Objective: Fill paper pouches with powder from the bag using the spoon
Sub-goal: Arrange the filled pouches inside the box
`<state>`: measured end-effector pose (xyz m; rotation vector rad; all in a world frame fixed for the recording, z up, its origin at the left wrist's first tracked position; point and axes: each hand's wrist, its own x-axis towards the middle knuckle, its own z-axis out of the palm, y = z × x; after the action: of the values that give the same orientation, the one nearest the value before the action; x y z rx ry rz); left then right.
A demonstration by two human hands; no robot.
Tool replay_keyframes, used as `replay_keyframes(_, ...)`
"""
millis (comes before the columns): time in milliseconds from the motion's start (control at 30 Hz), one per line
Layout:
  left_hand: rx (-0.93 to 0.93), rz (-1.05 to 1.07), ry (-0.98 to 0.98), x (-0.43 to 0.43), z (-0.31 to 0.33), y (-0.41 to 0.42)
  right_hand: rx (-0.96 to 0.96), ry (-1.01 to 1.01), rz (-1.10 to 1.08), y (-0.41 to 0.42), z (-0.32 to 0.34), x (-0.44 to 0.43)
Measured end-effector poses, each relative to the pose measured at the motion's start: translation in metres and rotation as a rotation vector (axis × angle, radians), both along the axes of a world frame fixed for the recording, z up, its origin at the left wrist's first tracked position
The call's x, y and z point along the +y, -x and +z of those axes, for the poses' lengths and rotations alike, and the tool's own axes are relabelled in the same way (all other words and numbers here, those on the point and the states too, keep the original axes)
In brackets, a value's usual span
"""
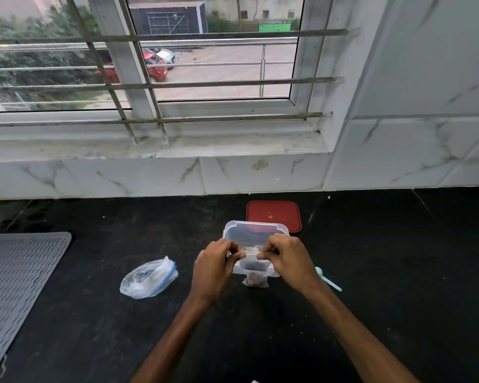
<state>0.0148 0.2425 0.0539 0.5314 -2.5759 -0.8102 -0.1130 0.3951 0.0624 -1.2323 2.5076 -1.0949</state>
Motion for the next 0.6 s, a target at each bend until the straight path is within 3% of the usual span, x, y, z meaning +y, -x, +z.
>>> replay_keyframes(67,0.019,-0.013,0.061,-0.007,0.009,0.006,-0.018,-0.002,0.033,0.011,0.007,-0.002)
replay_keyframes(233,0.089,-0.021,0.222,-0.027,0.033,0.033,0.283,0.057,0.008,0.032,0.027,-0.021)
replay_keyframes(367,-0.037,-0.038,0.334,-0.047,0.031,0.037,0.431,-0.096,0.045,0.032,0.002,-0.038)
replay_keyframes(433,-0.092,-0.044,0.292,-0.051,0.026,0.029,0.353,-0.306,0.124,0.033,-0.02,-0.043)
replay_keyframes(500,-0.102,-0.017,0.242,-0.052,0.02,0.017,0.123,-0.492,0.248,0.031,-0.039,-0.047)
replay_keyframes(600,-0.153,-0.003,0.202,-0.045,0.01,0.003,-0.107,-0.619,0.346,0.035,-0.046,-0.051)
